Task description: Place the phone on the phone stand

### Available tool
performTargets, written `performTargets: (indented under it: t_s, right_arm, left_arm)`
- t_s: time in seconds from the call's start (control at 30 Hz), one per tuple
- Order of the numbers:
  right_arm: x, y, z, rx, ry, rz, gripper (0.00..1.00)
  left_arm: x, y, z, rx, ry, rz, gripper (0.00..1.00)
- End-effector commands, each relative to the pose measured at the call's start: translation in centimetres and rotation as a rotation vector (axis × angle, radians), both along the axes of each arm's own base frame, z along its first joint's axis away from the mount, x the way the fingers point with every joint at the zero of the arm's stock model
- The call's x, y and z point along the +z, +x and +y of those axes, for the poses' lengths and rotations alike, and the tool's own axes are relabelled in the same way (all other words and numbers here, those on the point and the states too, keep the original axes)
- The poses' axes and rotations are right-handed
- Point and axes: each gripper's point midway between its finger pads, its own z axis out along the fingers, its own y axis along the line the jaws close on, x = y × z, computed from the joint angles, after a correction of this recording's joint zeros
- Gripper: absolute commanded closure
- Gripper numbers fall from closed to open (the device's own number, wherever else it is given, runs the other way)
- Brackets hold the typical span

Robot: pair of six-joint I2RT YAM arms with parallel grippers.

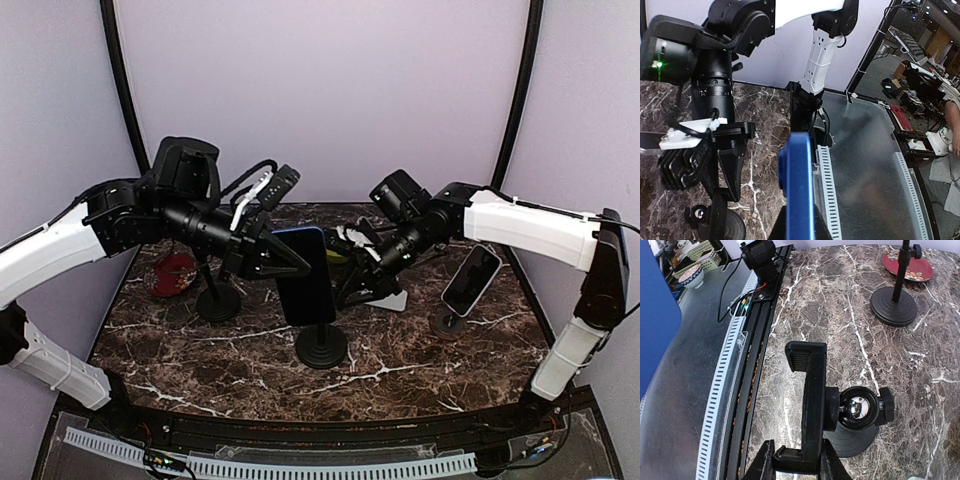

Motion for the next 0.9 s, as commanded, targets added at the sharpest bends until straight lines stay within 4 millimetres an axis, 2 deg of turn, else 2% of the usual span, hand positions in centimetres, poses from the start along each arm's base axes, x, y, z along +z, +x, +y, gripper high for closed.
performTargets:
  t_s: [0.0, 0.47, 0.6, 0.73, 0.87]
  right_arm:
    - [-0.4, -2.7, -1.0, 0.077, -0.037, 0.126, 1.00]
    - [-0.9, -2.6, -1.0, 0.082, -0.054, 0.114, 1.00]
    - [-0.7, -2.9, -1.2, 0.092, -0.045, 0.112, 1.00]
    - [-0.4, -3.1, -1.3, 0.102, -0.038, 0.113, 1.00]
    - [-0.6, -3.4, -1.2, 0.121, -0.042, 0.128, 1.00]
  left_arm:
    - [0.2, -1.1, -1.2, -0.126, -0.040, -0.021, 1.00]
    - [-2.7, 1.2, -6.3, -0.286, -0.041, -0.059, 1.00]
    - [-4.1, 2.5, -6.7, -0.291, -0.016, -0.062, 1.00]
    - [-5.7, 4.7, -6.7, -0.243, 0.015, -0.099, 1.00]
    - [-6.9, 5.4, -6.9, -0.235, 0.035, -0.142, 1.00]
